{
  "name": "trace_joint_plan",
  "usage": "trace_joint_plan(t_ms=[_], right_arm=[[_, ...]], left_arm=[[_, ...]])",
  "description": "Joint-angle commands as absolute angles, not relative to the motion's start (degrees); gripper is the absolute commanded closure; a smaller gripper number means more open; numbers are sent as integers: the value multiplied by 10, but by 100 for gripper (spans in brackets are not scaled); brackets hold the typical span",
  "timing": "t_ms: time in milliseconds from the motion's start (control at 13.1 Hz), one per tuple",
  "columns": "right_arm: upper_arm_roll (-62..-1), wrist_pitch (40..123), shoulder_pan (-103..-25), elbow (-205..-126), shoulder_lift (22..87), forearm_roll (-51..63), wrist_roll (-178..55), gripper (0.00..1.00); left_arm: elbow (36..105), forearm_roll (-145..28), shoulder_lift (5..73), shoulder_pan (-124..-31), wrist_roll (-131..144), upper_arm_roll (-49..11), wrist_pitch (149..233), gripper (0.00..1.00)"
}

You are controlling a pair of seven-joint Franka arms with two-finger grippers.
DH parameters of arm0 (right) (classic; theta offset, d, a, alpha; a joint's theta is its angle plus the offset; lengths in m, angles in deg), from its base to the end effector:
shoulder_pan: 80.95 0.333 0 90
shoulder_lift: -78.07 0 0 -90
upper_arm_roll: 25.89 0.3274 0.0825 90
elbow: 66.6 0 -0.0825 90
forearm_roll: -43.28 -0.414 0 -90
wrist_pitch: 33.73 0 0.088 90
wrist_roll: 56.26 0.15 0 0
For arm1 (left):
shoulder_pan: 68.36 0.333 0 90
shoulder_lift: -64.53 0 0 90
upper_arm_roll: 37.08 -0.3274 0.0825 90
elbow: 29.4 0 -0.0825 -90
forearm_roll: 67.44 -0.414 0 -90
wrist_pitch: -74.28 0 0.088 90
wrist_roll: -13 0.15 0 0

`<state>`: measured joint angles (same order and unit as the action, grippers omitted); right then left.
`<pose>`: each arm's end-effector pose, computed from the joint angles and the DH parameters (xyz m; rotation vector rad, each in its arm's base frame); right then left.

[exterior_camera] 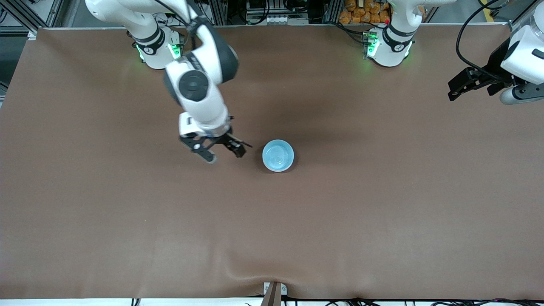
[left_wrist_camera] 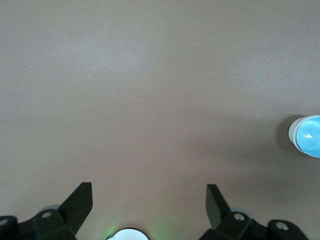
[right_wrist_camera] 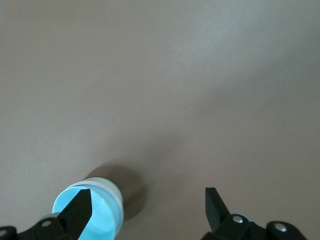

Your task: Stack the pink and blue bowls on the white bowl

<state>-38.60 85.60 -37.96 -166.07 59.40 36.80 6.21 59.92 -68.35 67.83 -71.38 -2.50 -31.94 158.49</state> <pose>0.5760 0.3582 0.3509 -2.9598 0.9212 0.0007 0.5486 -0.0776 0.6228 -3.1077 -0.2018 0.0418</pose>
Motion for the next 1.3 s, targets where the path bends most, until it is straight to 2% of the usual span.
trace_joint_plan(t_ms=[0, 610, 1221], right_arm=[[-378, 811, -434, -1674, 640, 374, -39, 0], [-378, 689, -598, -1679, 707, 369, -349, 0], [-378, 649, -726, -1687, 770, 369, -517, 0]], left_arm=[[615, -676, 694, -710, -12, -320, 1594, 0], [615, -677, 694, -707, -12, -320, 1594, 0], [613, -677, 694, -708, -12, -320, 1594, 0]])
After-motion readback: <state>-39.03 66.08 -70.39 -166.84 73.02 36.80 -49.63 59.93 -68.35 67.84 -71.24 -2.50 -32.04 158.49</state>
